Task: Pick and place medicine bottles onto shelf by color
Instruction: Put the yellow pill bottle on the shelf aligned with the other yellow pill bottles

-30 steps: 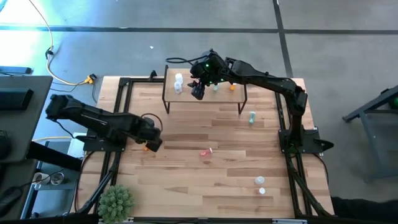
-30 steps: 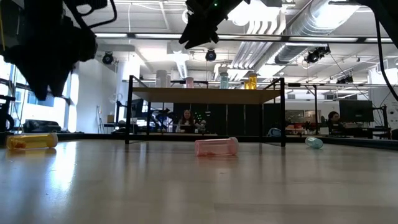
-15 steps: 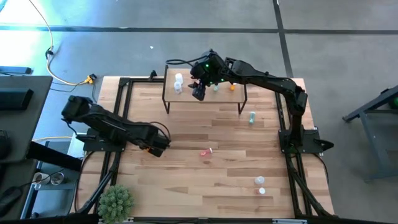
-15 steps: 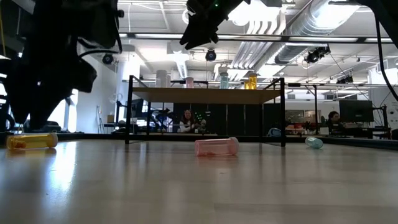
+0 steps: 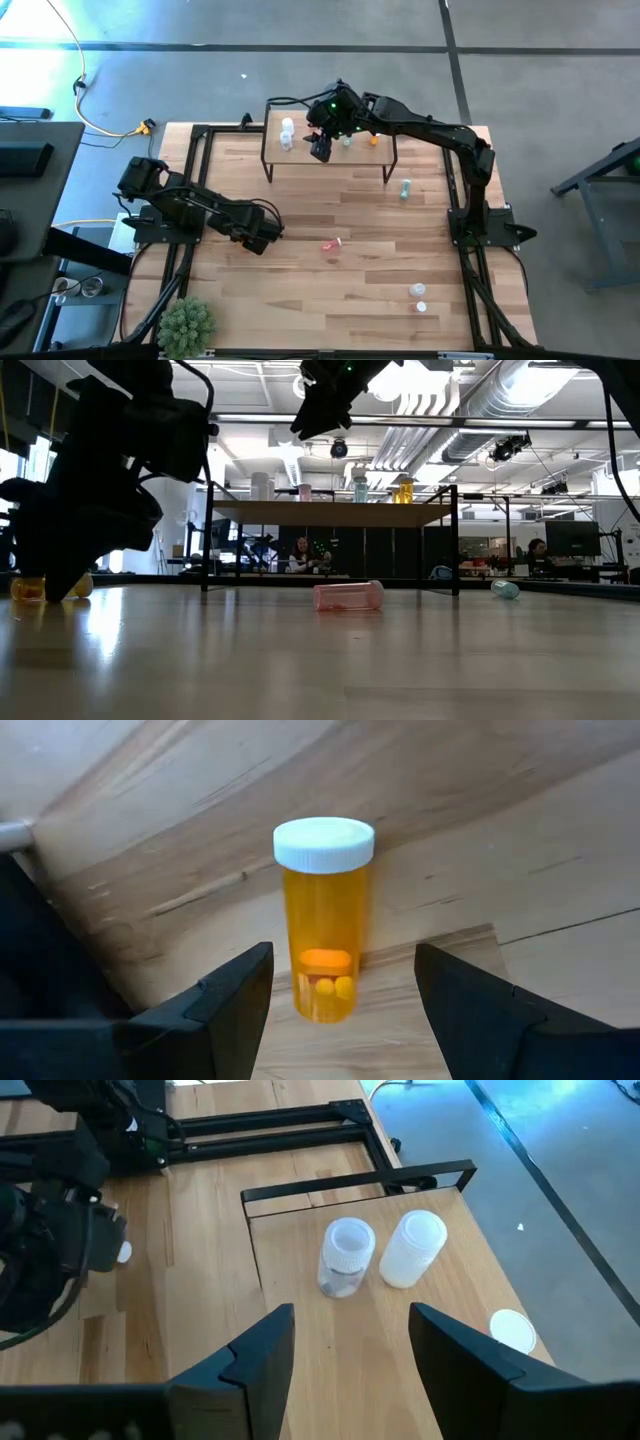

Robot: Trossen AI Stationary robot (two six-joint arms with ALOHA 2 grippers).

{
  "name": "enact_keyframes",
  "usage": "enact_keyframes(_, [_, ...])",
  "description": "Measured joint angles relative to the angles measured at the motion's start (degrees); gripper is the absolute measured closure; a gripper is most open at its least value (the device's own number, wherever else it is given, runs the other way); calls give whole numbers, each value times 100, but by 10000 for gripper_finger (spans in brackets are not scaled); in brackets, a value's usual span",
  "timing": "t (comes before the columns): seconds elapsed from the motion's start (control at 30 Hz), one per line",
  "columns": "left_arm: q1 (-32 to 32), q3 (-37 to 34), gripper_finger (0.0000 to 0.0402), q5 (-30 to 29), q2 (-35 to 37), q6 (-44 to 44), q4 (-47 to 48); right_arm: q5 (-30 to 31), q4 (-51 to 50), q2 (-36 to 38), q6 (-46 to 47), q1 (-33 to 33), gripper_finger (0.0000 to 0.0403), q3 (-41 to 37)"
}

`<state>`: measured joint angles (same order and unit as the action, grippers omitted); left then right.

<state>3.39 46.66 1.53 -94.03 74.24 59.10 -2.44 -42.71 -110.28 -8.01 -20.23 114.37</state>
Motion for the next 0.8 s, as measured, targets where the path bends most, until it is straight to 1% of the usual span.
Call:
enact_keyframes(0.13, [-90, 17, 165, 145, -113, -94, -47, 2, -5, 80, -3, 2, 214, 0])
enact_keyframes(0.23, [-123, 10, 166, 146, -113, -96, -67, 2, -1, 124, -104, 1, 214, 0])
enact_keyframes(0.33, [-123, 8, 175, 150, -117, -160, -91, 4, 6, 169, -107, 2, 214, 0])
enact_keyframes(0.43, [-126, 6, 200, 211, -123, -346, -133, 4, 4, 175, -107, 0, 214, 0])
enact_keyframes(0.57, [-123, 6, 242, 242, -128, -422, -189, 4, -33, 186, -107, 2, 215, 0])
enact_keyframes(0.7, [-123, 2, 282, 282, -128, -703, -251, 4, -97, 199, -135, 2, 214, 0])
enact_keyframes(0.8, [-123, -1, 306, 292, -118, -847, -322, 4, -153, 208, -144, 1, 215, 0])
